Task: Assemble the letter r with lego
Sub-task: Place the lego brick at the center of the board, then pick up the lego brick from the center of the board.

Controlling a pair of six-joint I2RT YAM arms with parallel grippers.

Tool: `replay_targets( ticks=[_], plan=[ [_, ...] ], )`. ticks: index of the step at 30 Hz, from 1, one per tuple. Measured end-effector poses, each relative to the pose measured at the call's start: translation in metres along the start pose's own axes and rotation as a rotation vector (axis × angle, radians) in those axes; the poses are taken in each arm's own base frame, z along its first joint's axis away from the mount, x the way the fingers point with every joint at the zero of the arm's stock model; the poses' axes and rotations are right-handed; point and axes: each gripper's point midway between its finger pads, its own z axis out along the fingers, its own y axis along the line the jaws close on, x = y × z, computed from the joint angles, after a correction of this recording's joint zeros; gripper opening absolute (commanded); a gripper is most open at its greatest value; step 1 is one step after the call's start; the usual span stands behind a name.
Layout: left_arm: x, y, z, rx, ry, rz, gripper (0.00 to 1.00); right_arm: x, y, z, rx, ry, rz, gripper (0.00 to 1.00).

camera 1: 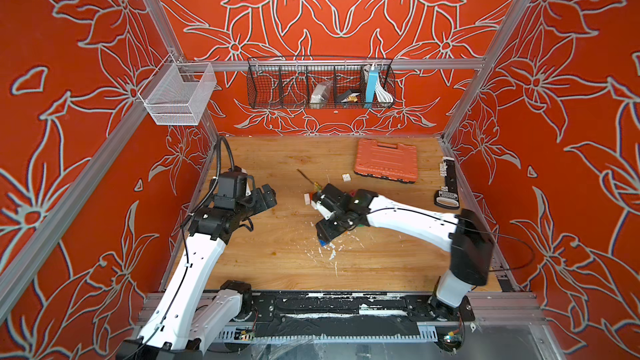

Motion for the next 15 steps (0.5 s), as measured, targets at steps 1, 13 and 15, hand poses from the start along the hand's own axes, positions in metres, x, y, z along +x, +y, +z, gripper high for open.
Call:
replay_targets(
  ticks=[1,13,15],
  plan=[
    [0.006,-0.01,0.003,0.008,0.021,0.038,0.99,-0.003,-0.012,-0.012,-0.004,-0.05,0.042,0.62],
    [0.117,-0.125,0.06,0.088,0.281,0.376,0.99,0.06,-0.184,-0.064,0.133,-0.23,0.653,0.54],
    [0.13,-0.144,0.061,0.128,0.29,0.399,0.99,0.073,-0.197,-0.07,0.13,-0.254,0.739,0.54]
  ],
)
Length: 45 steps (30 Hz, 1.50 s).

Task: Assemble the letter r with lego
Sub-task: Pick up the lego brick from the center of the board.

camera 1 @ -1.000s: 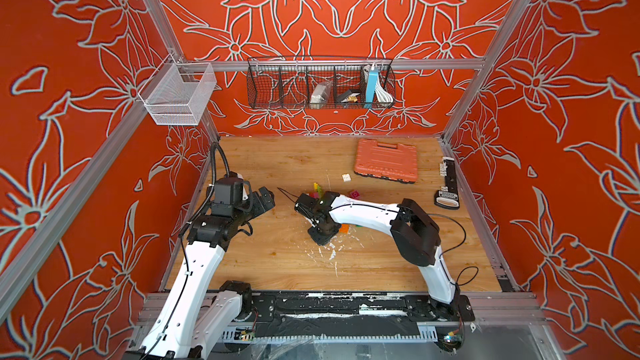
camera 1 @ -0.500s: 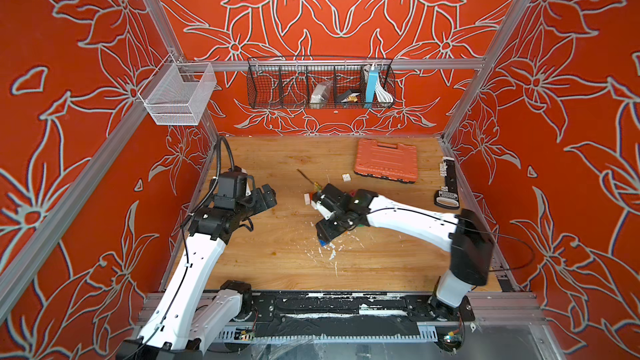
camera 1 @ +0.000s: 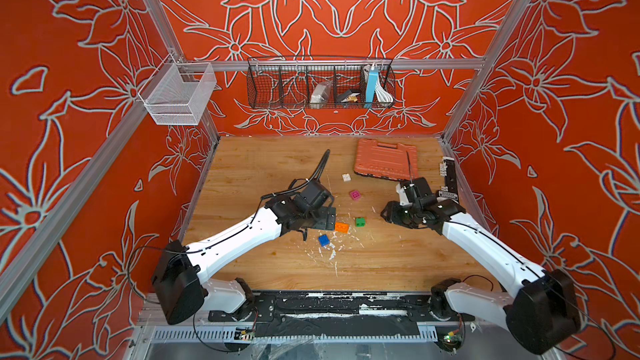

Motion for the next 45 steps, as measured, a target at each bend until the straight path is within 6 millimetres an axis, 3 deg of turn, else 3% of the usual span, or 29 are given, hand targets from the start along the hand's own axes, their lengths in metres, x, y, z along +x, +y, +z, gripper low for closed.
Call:
replay_targets(
  ticks=[2,4,11,18,24,27,37,45],
  plan=[
    [0.0,-0.017,0.009,0.012,0.015,0.014,0.97,-0.001,-0.013,-0.006,-0.001,-0.024,0.065,0.54],
    [-0.004,-0.032,0.025,0.007,0.034,0.015,0.89,-0.001,-0.019,-0.012,-0.007,-0.045,0.099,0.54],
    [-0.001,-0.062,0.085,-0.051,0.121,0.024,0.85,0.001,-0.019,-0.04,-0.025,-0.119,0.097,0.54],
    [-0.006,-0.096,0.127,-0.103,0.162,0.047,0.72,0.008,-0.027,-0.059,0.003,-0.154,0.095,0.55],
    [-0.001,-0.092,0.147,-0.182,0.199,0.049,0.65,0.007,-0.029,-0.067,0.024,-0.17,0.091,0.55],
    [0.001,-0.09,0.151,-0.208,0.213,0.049,0.6,0.009,-0.031,-0.068,0.031,-0.165,0.092,0.54],
    [0.001,-0.093,0.163,-0.232,0.236,0.052,0.55,0.011,-0.032,-0.067,0.036,-0.158,0.091,0.55],
    [0.009,-0.09,0.177,-0.256,0.266,0.063,0.44,0.01,-0.032,-0.067,0.036,-0.157,0.086,0.55]
  ],
)
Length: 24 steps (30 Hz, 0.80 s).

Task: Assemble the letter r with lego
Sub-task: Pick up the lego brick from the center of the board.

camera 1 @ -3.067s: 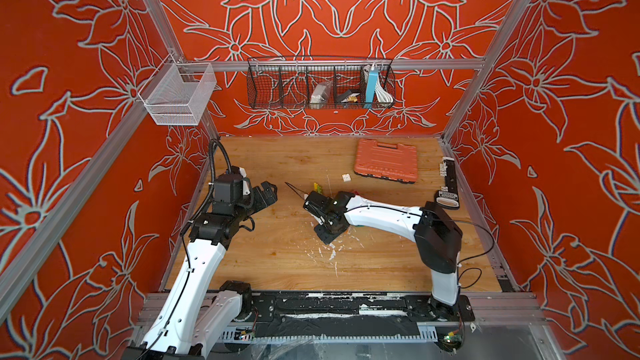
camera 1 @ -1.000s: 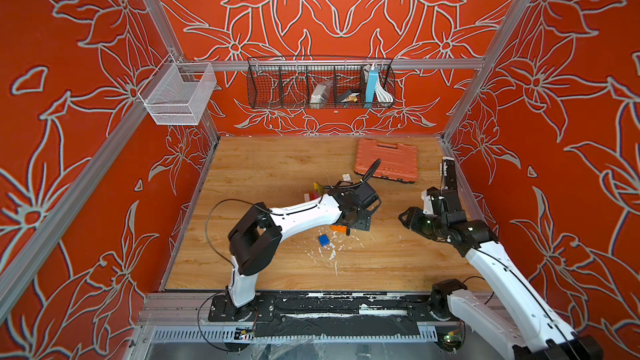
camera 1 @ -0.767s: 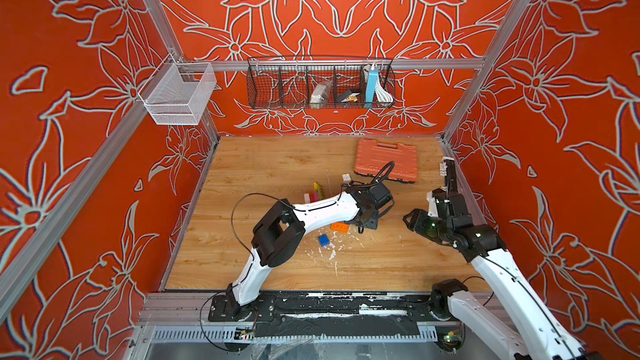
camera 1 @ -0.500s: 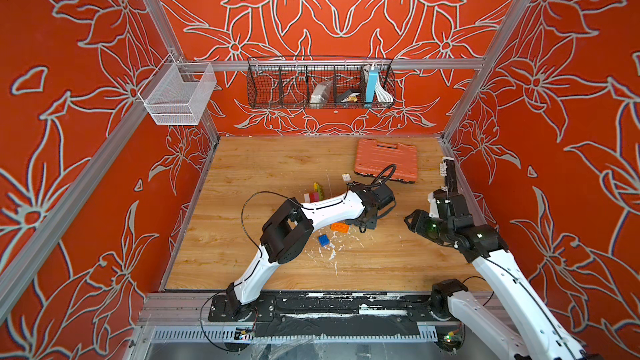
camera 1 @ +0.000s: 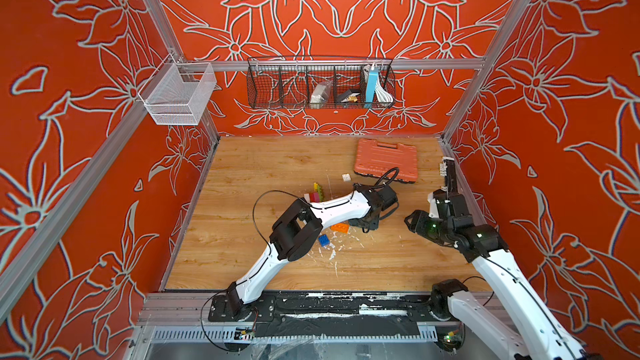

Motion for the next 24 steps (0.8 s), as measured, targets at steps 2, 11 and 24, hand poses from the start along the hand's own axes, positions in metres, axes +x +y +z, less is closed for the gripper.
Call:
replay_targets(
  ticks=[2,11,24],
  plan=[
    [0.001,0.0,0.002,-0.004,0.006,0.003,0.42,0.0,0.0,0.0,0.0,0.001,-0.002,0.55],
    [0.0,-0.001,0.002,-0.003,0.008,0.02,0.33,0.0,0.0,-0.001,-0.001,-0.001,-0.004,0.55],
    [0.004,0.006,-0.018,0.038,-0.017,0.125,0.09,-0.002,0.002,-0.006,-0.019,-0.028,-0.024,0.6]
  ],
)
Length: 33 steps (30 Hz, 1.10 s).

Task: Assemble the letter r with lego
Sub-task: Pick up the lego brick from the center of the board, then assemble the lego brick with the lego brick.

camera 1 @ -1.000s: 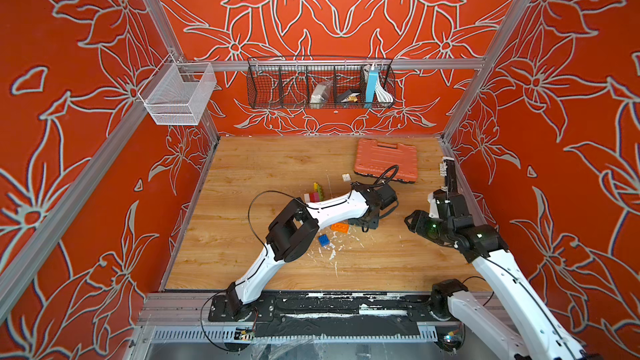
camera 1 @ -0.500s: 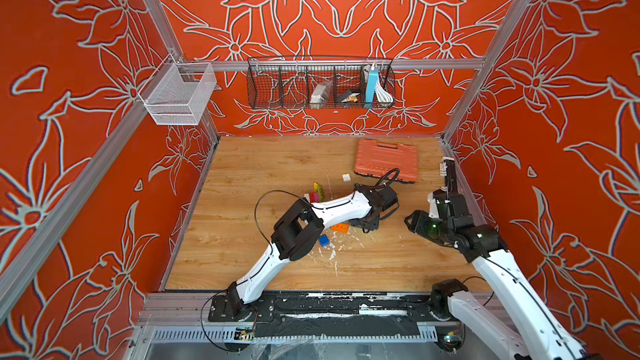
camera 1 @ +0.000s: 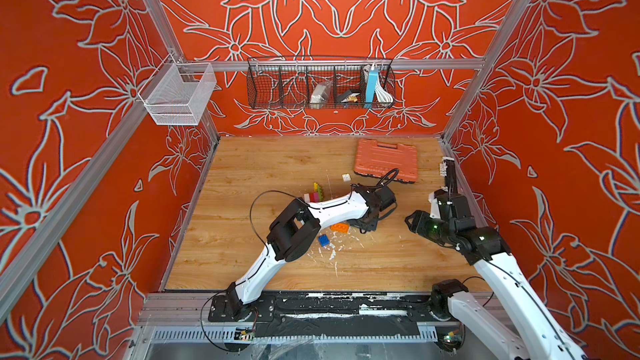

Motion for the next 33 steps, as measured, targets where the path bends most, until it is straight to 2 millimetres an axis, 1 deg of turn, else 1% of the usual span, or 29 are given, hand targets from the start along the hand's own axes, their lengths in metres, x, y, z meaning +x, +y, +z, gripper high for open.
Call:
replay_targets(
  ticks=[2,4,5,7,9,11,12,15,19,21,24,26,29,33],
  plan=[
    [-0.003,0.005,-0.023,0.03,-0.045,0.033,0.02,-0.002,0.005,-0.001,-0.024,-0.008,-0.016,0.72],
    [-0.007,0.011,-0.055,0.072,-0.116,0.071,0.0,-0.003,0.014,-0.001,-0.072,-0.002,-0.045,0.79],
    [-0.01,0.014,-0.076,0.096,-0.167,0.094,0.0,-0.002,0.02,0.001,-0.099,0.011,-0.057,0.82],
    [-0.013,0.021,-0.114,0.145,-0.266,0.132,0.0,-0.003,0.034,0.001,-0.159,0.043,-0.08,0.84],
    [-0.013,0.031,-0.149,0.193,-0.368,0.171,0.0,-0.004,0.054,0.002,-0.24,0.09,-0.106,0.84],
    [-0.009,0.037,-0.173,0.228,-0.44,0.212,0.0,-0.005,0.071,0.005,-0.303,0.129,-0.131,0.84],
    [-0.007,0.041,-0.182,0.242,-0.473,0.234,0.0,-0.003,0.078,0.007,-0.329,0.146,-0.144,0.84],
    [0.007,0.049,-0.196,0.275,-0.553,0.323,0.0,0.007,0.104,0.0,-0.414,0.189,-0.209,0.84],
    [0.034,0.055,-0.202,0.337,-0.664,0.487,0.0,0.013,0.144,-0.02,-0.519,0.211,-0.306,0.83],
    [0.053,0.058,-0.204,0.369,-0.741,0.596,0.0,0.017,0.166,-0.032,-0.569,0.22,-0.359,0.82],
    [0.071,0.065,-0.212,0.379,-0.843,0.727,0.0,0.024,0.19,-0.046,-0.624,0.234,-0.419,0.81],
    [0.073,0.069,-0.223,0.379,-0.896,0.785,0.0,0.029,0.204,-0.053,-0.654,0.246,-0.452,0.8],
    [0.069,0.076,-0.244,0.37,-0.99,0.849,0.0,0.039,0.22,-0.059,-0.684,0.274,-0.492,0.78],
    [0.076,0.077,-0.26,0.361,-1.071,0.949,0.0,0.057,0.236,-0.06,-0.696,0.316,-0.535,0.75]
  ],
)
